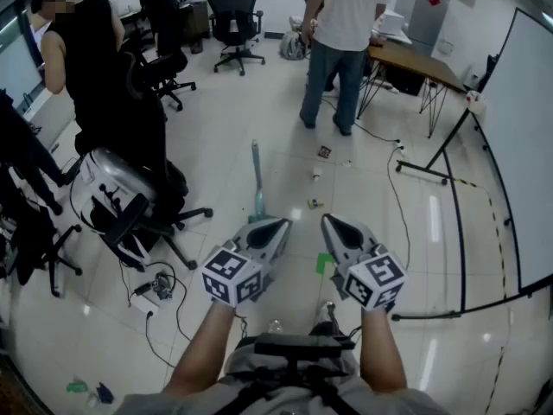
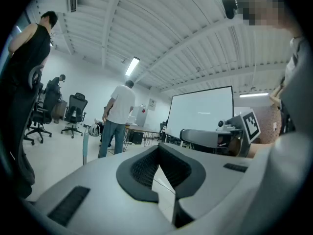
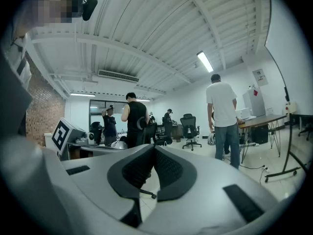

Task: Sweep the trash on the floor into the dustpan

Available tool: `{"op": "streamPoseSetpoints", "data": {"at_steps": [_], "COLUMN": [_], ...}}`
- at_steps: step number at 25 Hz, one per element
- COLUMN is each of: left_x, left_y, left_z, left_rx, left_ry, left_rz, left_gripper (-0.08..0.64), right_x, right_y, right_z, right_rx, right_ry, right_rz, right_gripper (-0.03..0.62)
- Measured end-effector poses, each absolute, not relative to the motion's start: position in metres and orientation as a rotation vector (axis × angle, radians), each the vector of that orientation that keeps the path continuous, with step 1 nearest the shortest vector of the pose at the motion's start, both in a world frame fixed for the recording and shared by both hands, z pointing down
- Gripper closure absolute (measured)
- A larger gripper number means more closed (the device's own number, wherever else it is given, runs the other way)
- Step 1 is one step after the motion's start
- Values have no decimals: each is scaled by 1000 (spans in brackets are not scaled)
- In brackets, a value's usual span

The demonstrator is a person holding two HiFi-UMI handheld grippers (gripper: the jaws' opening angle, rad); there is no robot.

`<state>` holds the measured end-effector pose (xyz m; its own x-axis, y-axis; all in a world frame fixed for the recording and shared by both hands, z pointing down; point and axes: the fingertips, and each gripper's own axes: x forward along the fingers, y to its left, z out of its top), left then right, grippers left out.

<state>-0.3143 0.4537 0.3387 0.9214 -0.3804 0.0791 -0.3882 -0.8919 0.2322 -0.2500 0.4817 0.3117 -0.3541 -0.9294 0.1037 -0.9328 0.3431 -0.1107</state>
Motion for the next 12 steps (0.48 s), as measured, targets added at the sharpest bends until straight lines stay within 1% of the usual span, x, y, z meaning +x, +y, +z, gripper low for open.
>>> {"op": "streamPoseSetpoints", "data": {"at_steps": [12], "left_x": [-265], "left_y": [407], "left_z": [354], "left_rx": [2813], "left_ry": [-677], "left_rz": [122], "left_gripper": [552], "right_x": [-197], "right_y": [431], "right_z": [325], "right_rx": [1690], "right_ry": [-2618], "right_rz": [281], "right_gripper": [592]}}
